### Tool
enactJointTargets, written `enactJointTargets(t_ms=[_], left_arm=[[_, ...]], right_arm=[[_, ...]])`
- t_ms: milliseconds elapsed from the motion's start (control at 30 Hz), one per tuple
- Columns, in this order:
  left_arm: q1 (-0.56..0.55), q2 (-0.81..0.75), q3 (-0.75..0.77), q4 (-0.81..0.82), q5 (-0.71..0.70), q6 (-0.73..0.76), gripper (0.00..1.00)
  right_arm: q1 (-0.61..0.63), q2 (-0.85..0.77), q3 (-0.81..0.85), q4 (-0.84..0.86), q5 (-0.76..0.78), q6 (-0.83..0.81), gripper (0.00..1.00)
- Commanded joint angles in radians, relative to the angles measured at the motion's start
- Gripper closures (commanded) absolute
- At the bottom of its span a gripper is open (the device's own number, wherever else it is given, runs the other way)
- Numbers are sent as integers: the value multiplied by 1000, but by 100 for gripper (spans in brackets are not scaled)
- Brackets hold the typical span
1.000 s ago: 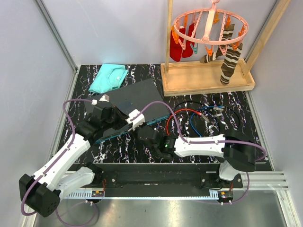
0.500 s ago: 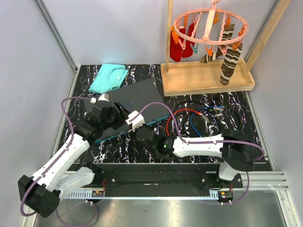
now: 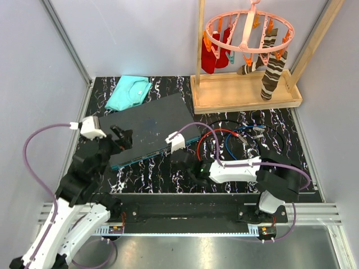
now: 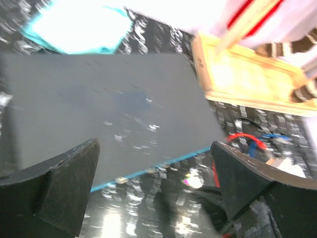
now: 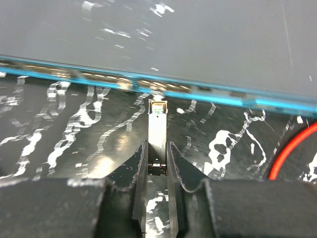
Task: Insert the plug into the switch port
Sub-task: Pick up the plug from the center of the board, then insert the plug into the switch port.
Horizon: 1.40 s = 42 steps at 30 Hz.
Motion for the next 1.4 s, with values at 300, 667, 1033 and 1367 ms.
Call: enactJointTargets(t_ms=[300,667,1033,1367], left_arm=[[3,-186,-188,99,-115,302,1],[-3,-143,-191,98,-109,307,1],[-3,-138,-191,98,-107,310,1],[-5,-134,-191,99,-97,312,1]], right_arm=[[-106,169,-34,215,-90,80,100],[-142,236,-2,281,-105,54,100],[-152,232,-1,328,-120,47,100],[-151,204,-14,356,-67,65,100]])
